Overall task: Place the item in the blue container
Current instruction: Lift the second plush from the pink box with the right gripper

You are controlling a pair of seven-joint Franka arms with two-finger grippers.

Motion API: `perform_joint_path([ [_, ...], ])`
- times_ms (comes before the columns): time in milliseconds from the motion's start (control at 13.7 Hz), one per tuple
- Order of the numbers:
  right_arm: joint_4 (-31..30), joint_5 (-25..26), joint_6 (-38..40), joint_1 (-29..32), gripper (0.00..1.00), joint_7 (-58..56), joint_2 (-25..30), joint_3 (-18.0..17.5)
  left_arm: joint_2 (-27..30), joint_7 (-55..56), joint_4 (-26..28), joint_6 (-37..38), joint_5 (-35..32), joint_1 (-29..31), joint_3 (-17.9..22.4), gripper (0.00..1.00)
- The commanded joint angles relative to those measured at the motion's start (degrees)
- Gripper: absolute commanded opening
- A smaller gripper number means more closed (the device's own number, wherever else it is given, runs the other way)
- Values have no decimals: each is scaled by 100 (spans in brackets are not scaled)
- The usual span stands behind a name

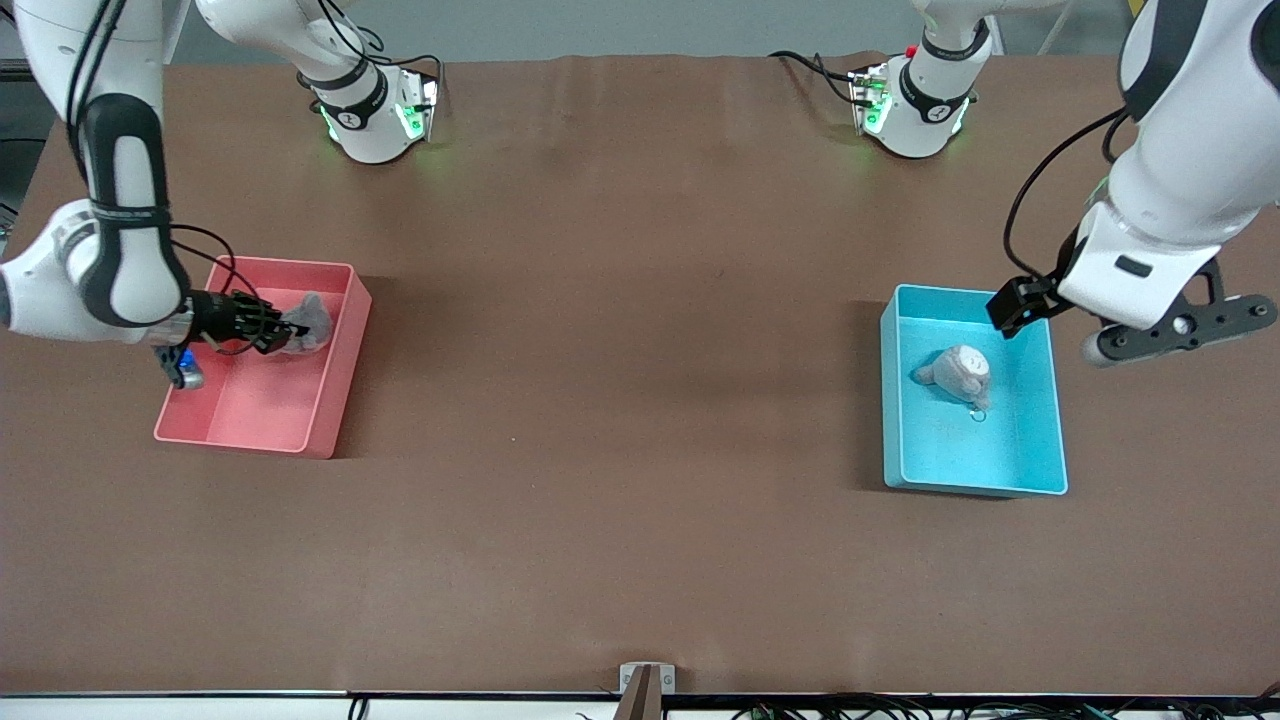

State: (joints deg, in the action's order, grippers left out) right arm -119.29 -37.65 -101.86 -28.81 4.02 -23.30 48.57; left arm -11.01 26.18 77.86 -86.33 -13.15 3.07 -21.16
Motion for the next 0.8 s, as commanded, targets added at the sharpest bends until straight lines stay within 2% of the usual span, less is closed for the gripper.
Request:
perform_joint_path([
  [0, 1175, 687, 1094, 314, 2, 589, -61, -58, 187, -393, 98, 169, 276, 159, -64, 100],
  [146, 1818, 803, 1806, 279, 2, 1177, -44, -58, 231, -508, 124, 135, 654, 335, -55, 100],
  [292, 2163, 734, 2160, 104, 2, 1914, 9, -93, 432, -517, 447, -14, 796, 169, 67, 100],
  [364, 2199, 716, 2179, -123, 2, 2328, 70, -102, 616, -517, 719, -163, 839, -23, 303, 100],
  [510, 2199, 611, 2083, -711, 2, 3057, 202, -94, 933, -517, 1264, -479, 1146, -663, 1040, 100],
  [583, 2191, 454, 1934, -1001, 2, 3462, 211, -85, 1047, -517, 1510, -664, 1243, -876, 1244, 100],
  [729, 2129, 198, 1434, -1511, 2, 4104, 203, -102, 1224, -491, 1968, -998, 1244, -1062, 1299, 100],
])
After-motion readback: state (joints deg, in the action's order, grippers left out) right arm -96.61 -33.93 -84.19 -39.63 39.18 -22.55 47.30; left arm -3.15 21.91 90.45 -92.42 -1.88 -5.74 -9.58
